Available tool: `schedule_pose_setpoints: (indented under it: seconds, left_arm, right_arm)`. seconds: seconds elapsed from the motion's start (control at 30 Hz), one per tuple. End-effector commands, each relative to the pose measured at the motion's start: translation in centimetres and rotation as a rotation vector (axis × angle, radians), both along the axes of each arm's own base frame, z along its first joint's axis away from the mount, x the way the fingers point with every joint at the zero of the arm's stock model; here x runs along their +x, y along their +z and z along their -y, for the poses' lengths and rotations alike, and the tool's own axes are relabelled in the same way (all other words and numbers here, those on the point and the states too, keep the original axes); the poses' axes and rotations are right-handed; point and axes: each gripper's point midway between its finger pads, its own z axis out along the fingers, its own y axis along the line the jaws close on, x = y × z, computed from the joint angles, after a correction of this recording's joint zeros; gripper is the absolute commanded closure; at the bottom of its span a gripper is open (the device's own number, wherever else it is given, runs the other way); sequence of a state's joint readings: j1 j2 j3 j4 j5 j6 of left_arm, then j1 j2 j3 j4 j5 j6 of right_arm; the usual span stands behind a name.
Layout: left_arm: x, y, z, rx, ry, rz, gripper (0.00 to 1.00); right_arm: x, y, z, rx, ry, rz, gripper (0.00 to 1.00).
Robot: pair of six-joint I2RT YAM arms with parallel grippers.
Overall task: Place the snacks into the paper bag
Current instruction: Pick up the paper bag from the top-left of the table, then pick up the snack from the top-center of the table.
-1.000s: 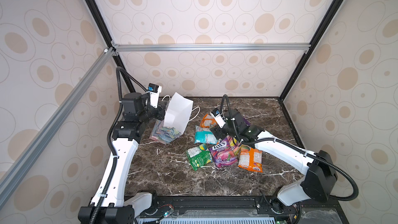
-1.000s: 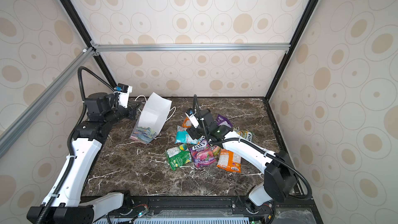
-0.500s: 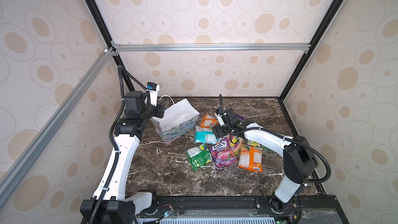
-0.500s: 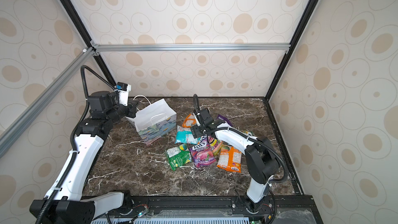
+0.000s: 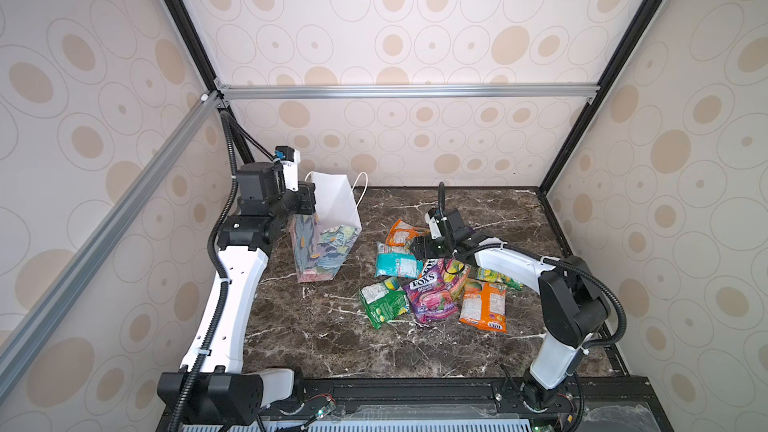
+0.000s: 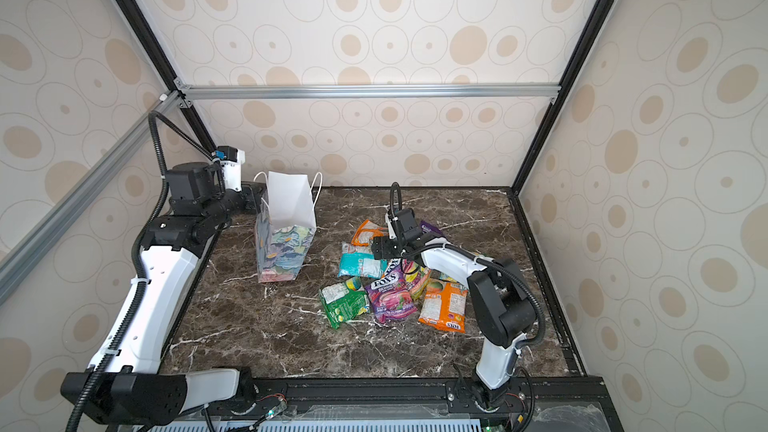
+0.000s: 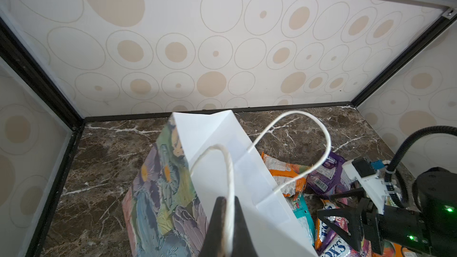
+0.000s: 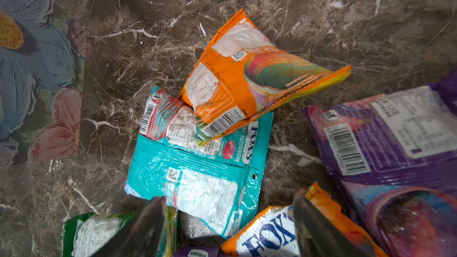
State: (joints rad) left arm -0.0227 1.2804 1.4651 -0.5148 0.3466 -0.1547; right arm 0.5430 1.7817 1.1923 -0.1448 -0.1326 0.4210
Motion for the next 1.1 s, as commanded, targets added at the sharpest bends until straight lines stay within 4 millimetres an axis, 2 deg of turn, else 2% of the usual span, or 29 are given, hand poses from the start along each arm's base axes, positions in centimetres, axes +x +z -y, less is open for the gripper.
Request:
schedule_pose_setpoints:
  seconds: [0.0, 0.13, 0.37, 0.43, 0.67, 0.83, 0.97, 1.07]
  left_arm:
    - [-0.5, 1.4, 0.9, -0.048, -0.05, 0.021, 1.0]
    - [-1.5, 0.6, 2.2, -0.053, -0.141, 0.041, 1.0]
    - [-2.8, -2.3, 2.0, 0.053, -0.171, 0.04, 1.0]
    - [-2.8, -2.1, 2.2, 0.061, -0.186, 0.055, 1.0]
    - [-2.6, 0.3, 3.7, 0.05, -0.288, 0.132, 1.0]
    - [-2.5, -0.2, 4.5, 0.028, -0.335, 0.117, 1.0]
    - [-2.8, 0.7, 4.9, 0.025, -0.367, 0.141, 1.0]
    - [-2.6, 1.6, 4.9, 0.028, -0.364, 0.161, 1.0]
  right_arm:
    - [0.3, -0.8, -0.9, 0.07, -0.025, -0.024, 0.17]
    - [0.6, -1.3, -1.4, 0.11, -0.036, -0.02, 0.17]
    - [1.1, -1.8, -1.3, 0.113, -0.057, -0.009, 0.17]
    - [1.3, -1.9, -1.4, 0.113, -0.06, -0.005, 0.17]
    - [2.2, -2.8, -1.4, 0.105, -0.086, 0.004, 0.19]
    - [2.8, -3.3, -1.7, 0.11, -0.091, 0.003, 0.22]
    - [3.1, -3.1, -2.0, 0.127, -0.09, 0.016, 0.25]
    - [3.2, -2.3, -2.1, 0.146, -0.087, 0.044, 0.24]
